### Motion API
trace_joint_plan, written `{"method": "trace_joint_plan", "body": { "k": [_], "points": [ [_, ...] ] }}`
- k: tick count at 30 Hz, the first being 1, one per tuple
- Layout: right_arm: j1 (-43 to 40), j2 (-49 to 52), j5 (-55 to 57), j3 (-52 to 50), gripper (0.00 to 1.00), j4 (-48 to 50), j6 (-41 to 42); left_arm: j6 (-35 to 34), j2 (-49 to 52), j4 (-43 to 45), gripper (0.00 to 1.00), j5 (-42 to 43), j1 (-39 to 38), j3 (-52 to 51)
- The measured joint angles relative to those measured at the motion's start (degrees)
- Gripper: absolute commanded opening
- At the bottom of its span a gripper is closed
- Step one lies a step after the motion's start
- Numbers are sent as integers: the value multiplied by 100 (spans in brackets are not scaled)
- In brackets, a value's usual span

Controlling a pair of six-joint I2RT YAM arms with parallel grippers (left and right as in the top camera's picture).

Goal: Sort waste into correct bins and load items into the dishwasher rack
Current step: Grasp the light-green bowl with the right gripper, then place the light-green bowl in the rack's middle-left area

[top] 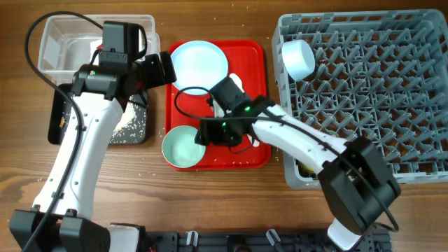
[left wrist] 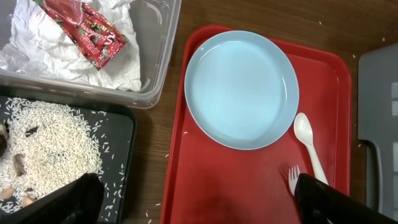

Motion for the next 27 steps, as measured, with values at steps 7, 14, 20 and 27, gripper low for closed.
{"method": "trace_joint_plan", "body": {
  "k": [7, 14, 20, 27],
  "points": [
    [-96, 920, -529, 2, 4, 369, 378, 0, 0, 0, 100, 0, 0, 0],
    [-667, 531, -538, 20, 5, 166, 275, 0, 0, 2, 100, 0, 0, 0],
    [-2767, -2892, 3082, 116, 4, -1499, -125, 0, 0, -4, 100, 0, 0, 0],
    [-2909, -3611, 7141, 118, 4, -1821, -1493, -2, 0, 2, 100, 0, 0, 0]
  ]
}}
